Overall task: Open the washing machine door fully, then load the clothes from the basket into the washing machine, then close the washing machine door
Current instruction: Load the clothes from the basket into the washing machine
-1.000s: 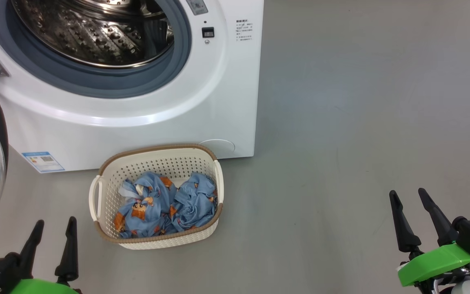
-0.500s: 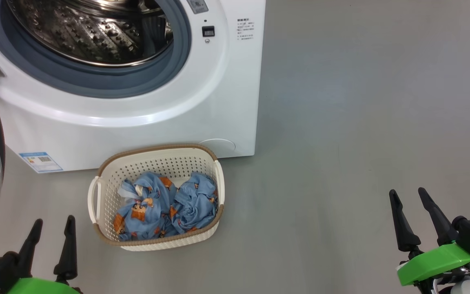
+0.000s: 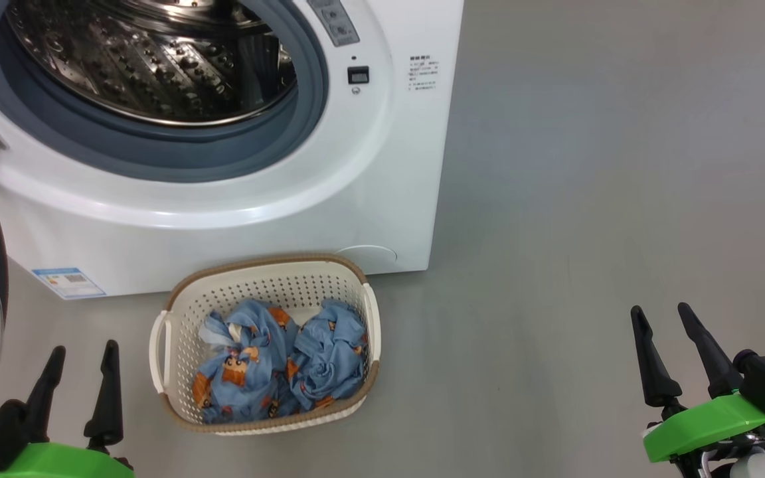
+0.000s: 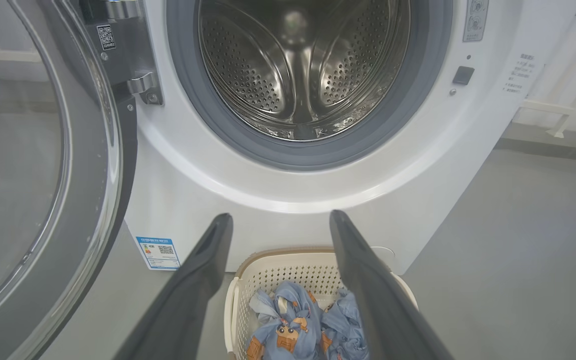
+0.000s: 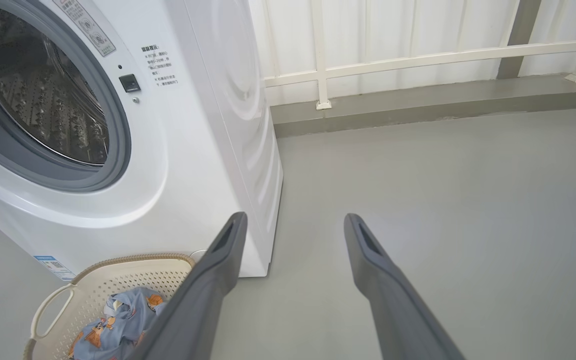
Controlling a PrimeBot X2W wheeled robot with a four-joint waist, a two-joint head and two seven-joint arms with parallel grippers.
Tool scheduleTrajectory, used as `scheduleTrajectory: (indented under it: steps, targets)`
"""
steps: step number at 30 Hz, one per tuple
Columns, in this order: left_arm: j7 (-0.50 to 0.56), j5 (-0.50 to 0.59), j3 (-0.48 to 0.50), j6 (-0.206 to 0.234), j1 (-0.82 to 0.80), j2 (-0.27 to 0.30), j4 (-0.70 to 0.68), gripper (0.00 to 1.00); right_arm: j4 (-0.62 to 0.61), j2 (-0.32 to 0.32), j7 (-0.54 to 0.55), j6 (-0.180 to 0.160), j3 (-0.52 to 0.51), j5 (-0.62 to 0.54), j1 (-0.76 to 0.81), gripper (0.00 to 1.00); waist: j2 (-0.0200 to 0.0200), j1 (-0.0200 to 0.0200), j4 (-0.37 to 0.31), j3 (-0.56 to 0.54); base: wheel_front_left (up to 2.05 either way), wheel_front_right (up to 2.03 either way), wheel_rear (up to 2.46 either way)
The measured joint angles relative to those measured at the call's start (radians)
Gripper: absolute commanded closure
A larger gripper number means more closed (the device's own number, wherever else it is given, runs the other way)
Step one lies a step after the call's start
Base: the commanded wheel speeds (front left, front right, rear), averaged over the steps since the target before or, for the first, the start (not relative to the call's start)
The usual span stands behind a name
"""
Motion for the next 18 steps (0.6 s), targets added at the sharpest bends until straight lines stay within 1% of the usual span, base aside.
scheduleTrajectory:
  steps: [6, 18]
  targets:
    - [0.000, 0.003, -0.011, 0.000, -0.002, 0.005, 0.000, 0.00, 0.000, 0.003, 0.000, 0.000, 0.000, 0.000, -0.003, 0.00, 0.0000, 0.0000, 0.002, 0.002, 0.70, -0.72, 0.03]
    - [0.000, 0.011, -0.011, 0.000, -0.003, -0.005, 0.005, 0.00, 0.000, 0.003, 0.000, 0.000, 0.001, 0.000, -0.003, 0.00, 0.0001, 0.0000, 0.006, -0.002, 0.03, -0.03, 0.00]
